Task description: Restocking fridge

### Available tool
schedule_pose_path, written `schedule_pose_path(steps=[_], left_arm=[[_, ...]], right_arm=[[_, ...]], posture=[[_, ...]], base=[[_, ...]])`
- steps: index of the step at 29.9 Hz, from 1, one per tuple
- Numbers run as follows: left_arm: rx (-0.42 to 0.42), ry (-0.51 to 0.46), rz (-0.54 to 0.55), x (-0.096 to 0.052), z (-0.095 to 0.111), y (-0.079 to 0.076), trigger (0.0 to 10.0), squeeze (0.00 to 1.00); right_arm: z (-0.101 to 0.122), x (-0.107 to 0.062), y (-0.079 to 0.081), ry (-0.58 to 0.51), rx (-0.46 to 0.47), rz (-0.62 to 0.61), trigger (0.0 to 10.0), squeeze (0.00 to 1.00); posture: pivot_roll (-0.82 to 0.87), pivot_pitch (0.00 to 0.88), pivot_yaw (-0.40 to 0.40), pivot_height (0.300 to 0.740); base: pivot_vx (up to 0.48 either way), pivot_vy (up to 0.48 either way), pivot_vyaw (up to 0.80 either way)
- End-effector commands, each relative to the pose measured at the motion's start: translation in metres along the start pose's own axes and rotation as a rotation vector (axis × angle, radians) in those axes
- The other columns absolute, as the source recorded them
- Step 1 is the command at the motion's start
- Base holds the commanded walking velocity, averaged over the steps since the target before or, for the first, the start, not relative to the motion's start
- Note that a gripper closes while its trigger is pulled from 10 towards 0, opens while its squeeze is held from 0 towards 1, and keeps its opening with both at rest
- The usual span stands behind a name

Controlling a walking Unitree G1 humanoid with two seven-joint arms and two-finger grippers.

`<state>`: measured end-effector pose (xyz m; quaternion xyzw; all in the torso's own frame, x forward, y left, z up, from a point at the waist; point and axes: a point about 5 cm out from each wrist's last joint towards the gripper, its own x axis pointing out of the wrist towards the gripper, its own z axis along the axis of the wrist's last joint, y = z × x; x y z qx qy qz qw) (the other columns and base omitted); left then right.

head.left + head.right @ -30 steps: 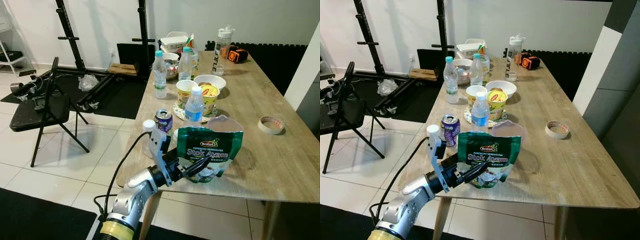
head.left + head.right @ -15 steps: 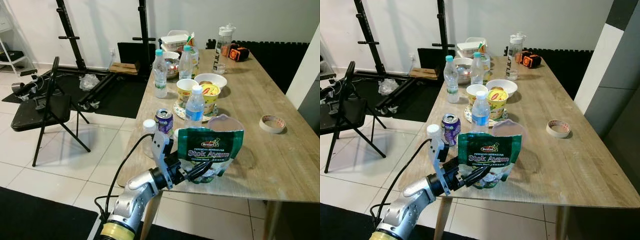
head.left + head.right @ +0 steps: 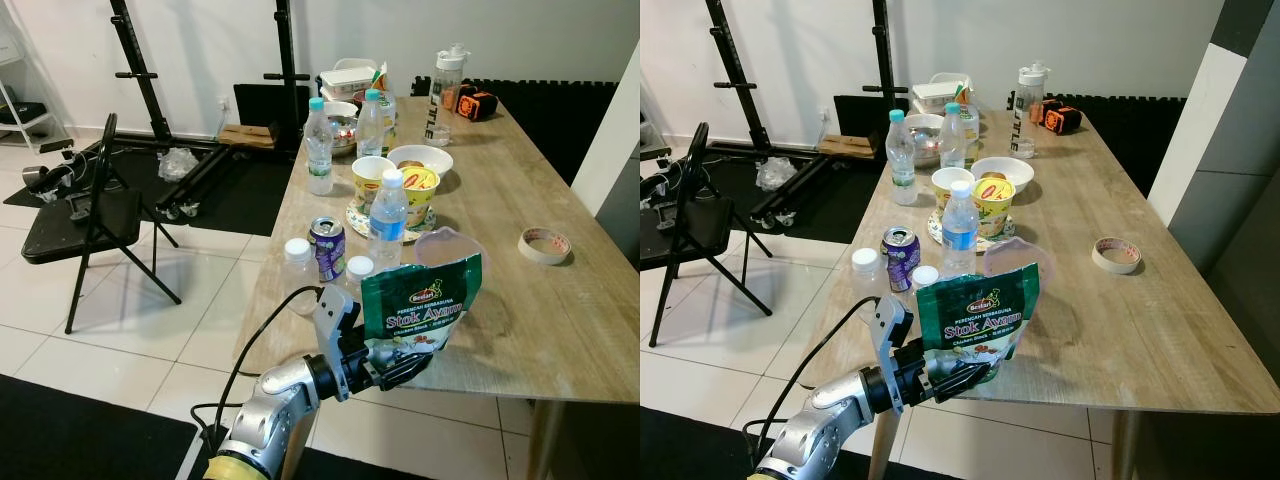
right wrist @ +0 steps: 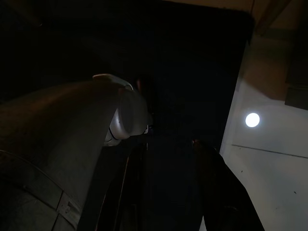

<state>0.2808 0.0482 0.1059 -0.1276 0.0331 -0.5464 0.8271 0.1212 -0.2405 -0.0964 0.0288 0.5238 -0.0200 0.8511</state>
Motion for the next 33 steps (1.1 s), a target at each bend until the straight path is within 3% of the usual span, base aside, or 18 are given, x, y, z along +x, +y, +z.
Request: schedule_pose_path(steps=[1,9,18,33], left_arm=[[0.011,0.025,0.025,-0.006,-0.005,0.004,10.0,0.00],[0.052,0.069,0.078,-0.008,-0.014,0.009,10.0,0.00],[-0.001,0.039,0.113,-0.007,-0.021,0.011,10.0,0.00],[-0.025,-0.023,0.040,-0.001,-0.019,0.005,10.0,0.00]], right_arm=[[-0.002,0.000,0.000,-0.005,0.022,-0.001,10.0,0.00],[-0.002,-0.001,0.000,-0.007,0.025,-0.002,10.0,0.00],[-0.002,-0.001,-0.001,-0.009,0.027,-0.003,10.0,0.00],[-0.001,-0.001,-0.001,-0.010,0.028,-0.002,10.0,0.00]], posture=[[-0.09,0.057,0.018,0.740],[-0.09,0.058,0.017,0.740],[-0.10,0.060,0.016,0.740],[-0.10,0.059,0.013,0.740]], base=[[0.000,0.000,0.00],[0.000,0.000,0.00],[0.000,0.000,0.00],[0.000,0.000,0.00]])
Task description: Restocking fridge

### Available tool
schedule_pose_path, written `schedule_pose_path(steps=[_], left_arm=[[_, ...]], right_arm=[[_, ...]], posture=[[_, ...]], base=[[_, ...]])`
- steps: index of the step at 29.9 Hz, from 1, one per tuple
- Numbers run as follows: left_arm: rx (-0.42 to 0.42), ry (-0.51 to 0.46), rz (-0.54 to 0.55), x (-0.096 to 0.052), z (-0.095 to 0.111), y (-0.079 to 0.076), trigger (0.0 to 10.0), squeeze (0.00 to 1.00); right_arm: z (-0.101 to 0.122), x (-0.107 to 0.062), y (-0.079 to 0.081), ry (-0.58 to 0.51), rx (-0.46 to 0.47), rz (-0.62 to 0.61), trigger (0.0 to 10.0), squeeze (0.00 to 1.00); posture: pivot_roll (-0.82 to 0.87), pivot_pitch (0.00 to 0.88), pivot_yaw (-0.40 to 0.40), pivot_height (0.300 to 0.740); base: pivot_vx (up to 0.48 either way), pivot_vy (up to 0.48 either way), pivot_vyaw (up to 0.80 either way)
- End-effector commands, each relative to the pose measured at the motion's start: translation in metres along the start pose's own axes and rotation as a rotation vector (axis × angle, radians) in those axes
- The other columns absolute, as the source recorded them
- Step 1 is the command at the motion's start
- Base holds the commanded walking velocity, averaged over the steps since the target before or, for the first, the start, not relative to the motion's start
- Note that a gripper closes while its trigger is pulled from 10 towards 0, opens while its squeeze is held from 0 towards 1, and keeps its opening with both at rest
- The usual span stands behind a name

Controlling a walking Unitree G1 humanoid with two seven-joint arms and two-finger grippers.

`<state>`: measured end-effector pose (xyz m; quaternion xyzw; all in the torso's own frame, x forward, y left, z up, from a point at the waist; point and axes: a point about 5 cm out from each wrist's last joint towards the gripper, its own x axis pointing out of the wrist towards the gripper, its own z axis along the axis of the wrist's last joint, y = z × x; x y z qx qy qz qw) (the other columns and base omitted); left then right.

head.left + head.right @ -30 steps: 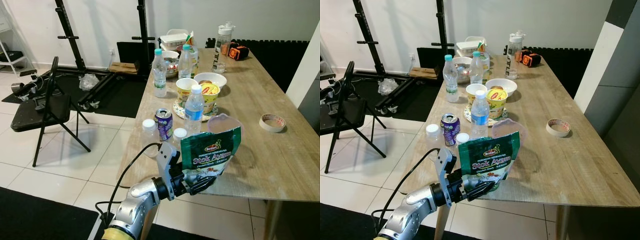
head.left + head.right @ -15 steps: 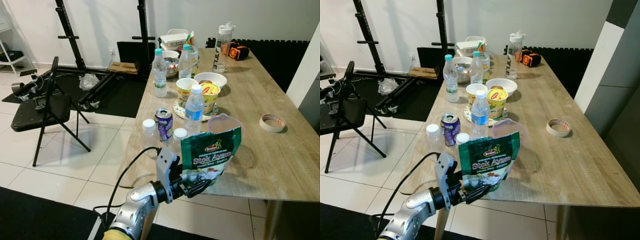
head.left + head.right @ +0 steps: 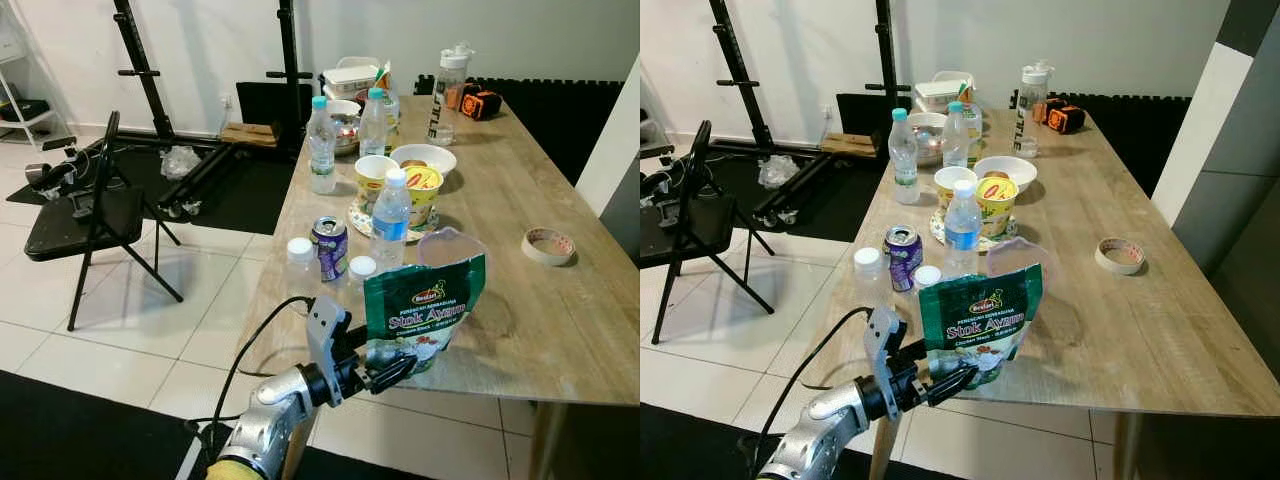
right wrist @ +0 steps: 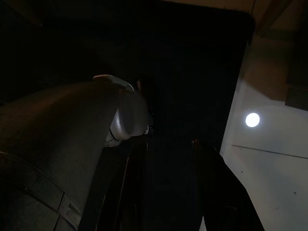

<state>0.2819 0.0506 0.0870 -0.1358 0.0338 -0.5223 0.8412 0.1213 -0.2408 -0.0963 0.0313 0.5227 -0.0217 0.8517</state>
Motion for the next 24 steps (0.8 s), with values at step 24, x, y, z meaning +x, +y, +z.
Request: schedule_pose_path(steps=[24], left_arm=[[-0.015,-0.003,-0.052,0.0075,-0.0048,-0.0053,10.0,0.00]], right_arm=[[-0.0019,-0.0007,-0.0004,-0.012,0.030,0.000,10.0,0.00]], posture=[[-0.11,0.059,0.016,0.740]], base=[[0.000,0.000,0.00]])
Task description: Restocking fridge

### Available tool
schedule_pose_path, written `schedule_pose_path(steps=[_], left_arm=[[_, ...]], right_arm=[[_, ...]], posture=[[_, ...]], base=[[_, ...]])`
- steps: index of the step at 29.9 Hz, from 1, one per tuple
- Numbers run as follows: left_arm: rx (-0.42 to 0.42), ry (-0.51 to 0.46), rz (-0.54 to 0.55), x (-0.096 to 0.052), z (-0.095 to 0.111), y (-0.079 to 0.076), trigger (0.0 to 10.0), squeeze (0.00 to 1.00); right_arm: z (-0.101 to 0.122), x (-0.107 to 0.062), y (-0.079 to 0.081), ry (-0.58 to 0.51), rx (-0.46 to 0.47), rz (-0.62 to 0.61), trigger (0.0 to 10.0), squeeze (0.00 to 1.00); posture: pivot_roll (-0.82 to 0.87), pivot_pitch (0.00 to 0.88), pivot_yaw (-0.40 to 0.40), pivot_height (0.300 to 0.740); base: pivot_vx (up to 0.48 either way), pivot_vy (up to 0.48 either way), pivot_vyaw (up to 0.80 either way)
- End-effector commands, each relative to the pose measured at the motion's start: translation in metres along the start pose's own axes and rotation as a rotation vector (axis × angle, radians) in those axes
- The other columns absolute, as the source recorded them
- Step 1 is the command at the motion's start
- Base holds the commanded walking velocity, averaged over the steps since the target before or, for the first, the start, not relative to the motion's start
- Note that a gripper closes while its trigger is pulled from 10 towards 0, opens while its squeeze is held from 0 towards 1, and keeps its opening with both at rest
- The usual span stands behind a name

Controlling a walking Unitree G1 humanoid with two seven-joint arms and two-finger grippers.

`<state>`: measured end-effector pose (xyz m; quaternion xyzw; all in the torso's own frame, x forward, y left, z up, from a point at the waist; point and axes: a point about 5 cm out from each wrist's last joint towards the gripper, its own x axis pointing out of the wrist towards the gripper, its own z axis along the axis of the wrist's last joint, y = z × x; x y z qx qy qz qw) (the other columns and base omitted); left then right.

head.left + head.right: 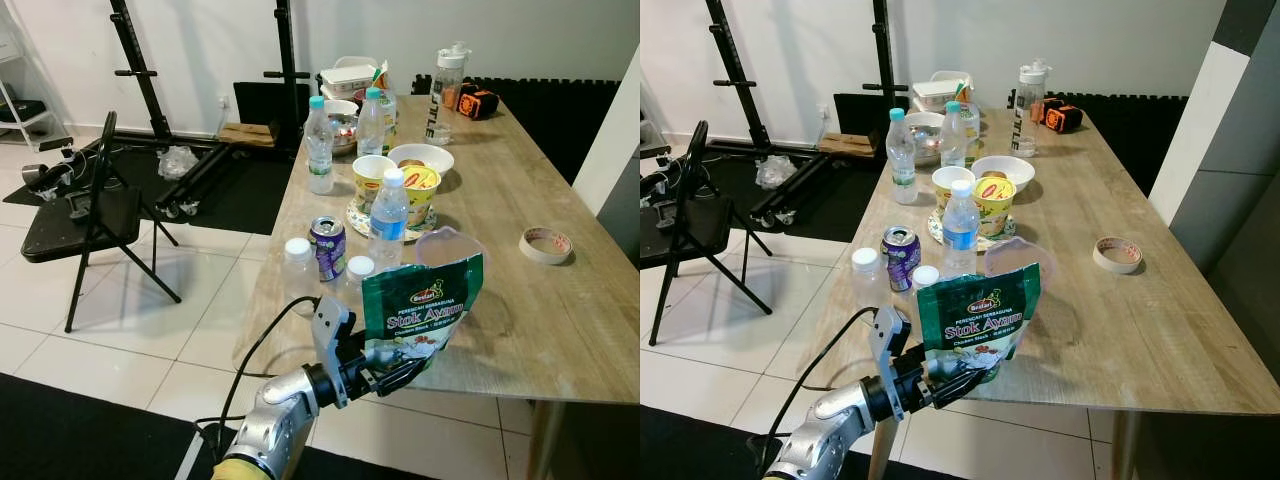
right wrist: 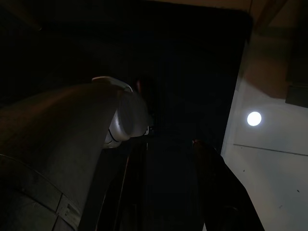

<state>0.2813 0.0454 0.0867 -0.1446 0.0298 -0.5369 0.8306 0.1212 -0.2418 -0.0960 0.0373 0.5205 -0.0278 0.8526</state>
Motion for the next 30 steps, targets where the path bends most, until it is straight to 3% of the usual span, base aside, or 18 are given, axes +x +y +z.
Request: schedule_pose_path(steps=[1,27,28,29,30], left_arm=[[-0.002,0.008,-0.015,0.0034,-0.0033,-0.0025,10.0,0.00],[0.014,-0.011,-0.016,0.0112,0.0003,0.0011,10.0,0.00],[0.011,-0.011,-0.020,0.0114,-0.0006,0.0004,5.8,0.00],[0.009,-0.011,-0.022,0.0115,-0.0013,-0.0002,4.1,0.00],[0.005,-0.012,-0.026,0.0118,-0.0019,-0.0009,0.0,0.00]], right_arm=[[-0.0021,-0.0004,0.0006,-0.007,0.014,0.004,10.0,0.00],[0.0008,-0.0012,-0.0037,-0.015,0.007,-0.003,10.0,0.00],[0.0008,-0.0013,-0.0039,-0.015,0.007,-0.004,10.0,0.00],[0.0009,-0.0013,-0.0041,-0.016,0.007,-0.004,10.0,0.00],[0.0009,-0.0013,-0.0041,-0.016,0.008,-0.005,10.0,0.00]], posture=[[-0.11,0.059,0.016,0.740],[-0.12,0.048,0.013,0.740],[-0.12,0.048,0.013,0.740],[-0.12,0.048,0.013,0.740],[-0.12,0.048,0.013,0.740]], base=[[0.000,0.000,0.00],[0.000,0.000,0.00],[0.000,0.000,0.00],[0.000,0.000,0.00],[0.000,0.000,0.00]])
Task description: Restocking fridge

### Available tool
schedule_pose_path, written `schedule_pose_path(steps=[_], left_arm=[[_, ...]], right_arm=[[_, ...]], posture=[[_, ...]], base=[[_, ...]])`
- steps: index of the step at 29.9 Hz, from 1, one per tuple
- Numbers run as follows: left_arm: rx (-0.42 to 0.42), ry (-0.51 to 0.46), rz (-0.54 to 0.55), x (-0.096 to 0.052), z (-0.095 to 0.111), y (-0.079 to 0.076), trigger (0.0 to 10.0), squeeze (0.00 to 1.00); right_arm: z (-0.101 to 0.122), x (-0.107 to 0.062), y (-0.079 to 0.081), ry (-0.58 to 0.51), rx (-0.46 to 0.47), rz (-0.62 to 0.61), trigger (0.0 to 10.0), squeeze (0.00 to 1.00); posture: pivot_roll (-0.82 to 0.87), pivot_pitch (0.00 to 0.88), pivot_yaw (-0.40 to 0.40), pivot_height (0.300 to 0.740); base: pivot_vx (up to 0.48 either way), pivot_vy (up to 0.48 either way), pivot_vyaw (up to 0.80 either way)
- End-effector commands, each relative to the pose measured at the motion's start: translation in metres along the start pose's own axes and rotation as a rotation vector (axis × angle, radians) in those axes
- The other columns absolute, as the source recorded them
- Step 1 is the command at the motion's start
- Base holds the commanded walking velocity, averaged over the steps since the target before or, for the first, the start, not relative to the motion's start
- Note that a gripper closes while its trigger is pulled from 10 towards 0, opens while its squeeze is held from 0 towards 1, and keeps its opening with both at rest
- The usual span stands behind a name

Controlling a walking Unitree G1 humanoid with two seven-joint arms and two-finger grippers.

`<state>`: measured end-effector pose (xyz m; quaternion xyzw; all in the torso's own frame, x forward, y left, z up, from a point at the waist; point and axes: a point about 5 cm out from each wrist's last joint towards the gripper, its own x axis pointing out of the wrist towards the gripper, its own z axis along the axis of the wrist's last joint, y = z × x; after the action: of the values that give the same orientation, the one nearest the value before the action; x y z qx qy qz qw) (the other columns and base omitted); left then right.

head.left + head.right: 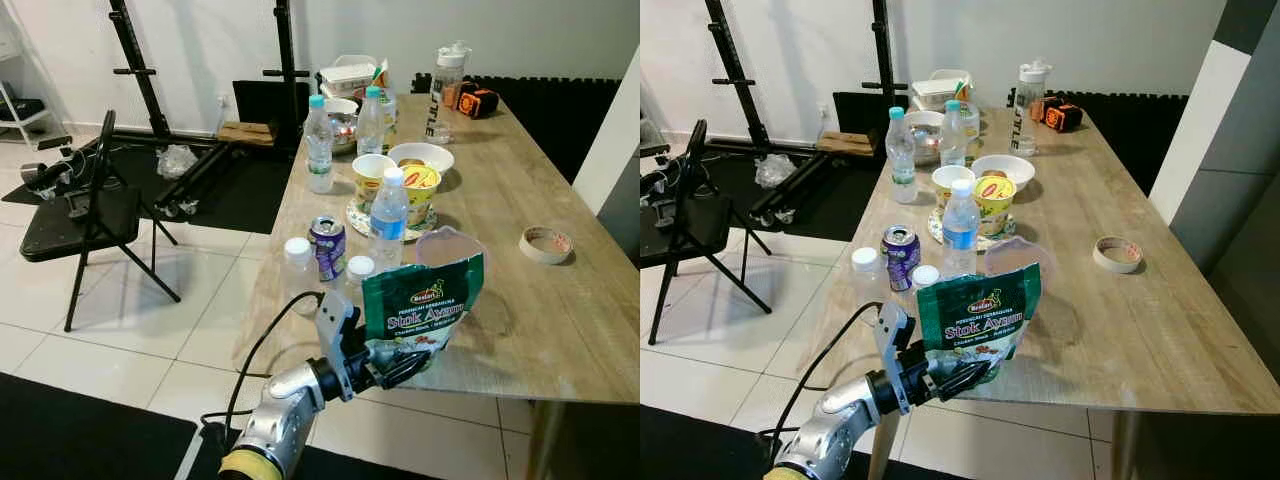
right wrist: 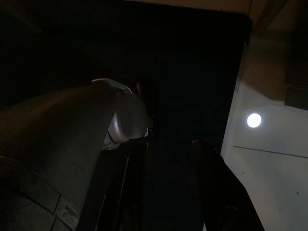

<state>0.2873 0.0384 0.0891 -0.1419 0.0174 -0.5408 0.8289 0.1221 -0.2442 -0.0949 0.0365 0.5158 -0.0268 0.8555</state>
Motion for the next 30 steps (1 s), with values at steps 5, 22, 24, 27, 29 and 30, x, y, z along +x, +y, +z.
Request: schedule_pose_path(steps=[5,22,24,27,29,30], left_arm=[[-0.018,0.001,-0.029,0.005,-0.005,-0.005,0.0,0.00],[-0.021,-0.009,-0.042,0.004,-0.004,-0.006,0.0,0.00],[-0.029,-0.020,-0.074,0.005,-0.001,-0.009,1.1,0.00],[-0.043,-0.039,-0.120,0.007,0.004,-0.014,10.0,0.00],[-0.081,-0.085,-0.199,0.007,0.016,-0.023,10.0,0.00],[-0.081,-0.085,-0.199,0.007,0.016,-0.023,10.0,0.00]], right_arm=[[-0.001,-0.001,-0.002,-0.006,0.014,-0.006,10.0,0.00],[0.003,0.000,-0.002,-0.020,0.021,-0.009,10.0,0.00],[0.004,0.000,-0.002,-0.021,0.021,-0.011,10.0,0.00],[0.004,0.000,-0.002,-0.024,0.024,-0.014,10.0,0.00],[0.004,0.000,-0.001,-0.029,0.031,-0.015,10.0,0.00],[0.004,0.000,-0.001,-0.029,0.031,-0.015,10.0,0.00]], posture=[[-0.13,0.054,0.013,0.740],[-0.12,0.035,0.017,0.740],[-0.12,0.032,0.018,0.740],[-0.12,0.036,0.019,0.740],[-0.12,0.033,0.017,0.740],[-0.12,0.033,0.017,0.740]], base=[[0.000,0.000,0.00],[0.000,0.000,0.00],[0.000,0.000,0.00],[0.000,0.000,0.00],[0.000,0.000,0.00],[0.000,0.000,0.00]])
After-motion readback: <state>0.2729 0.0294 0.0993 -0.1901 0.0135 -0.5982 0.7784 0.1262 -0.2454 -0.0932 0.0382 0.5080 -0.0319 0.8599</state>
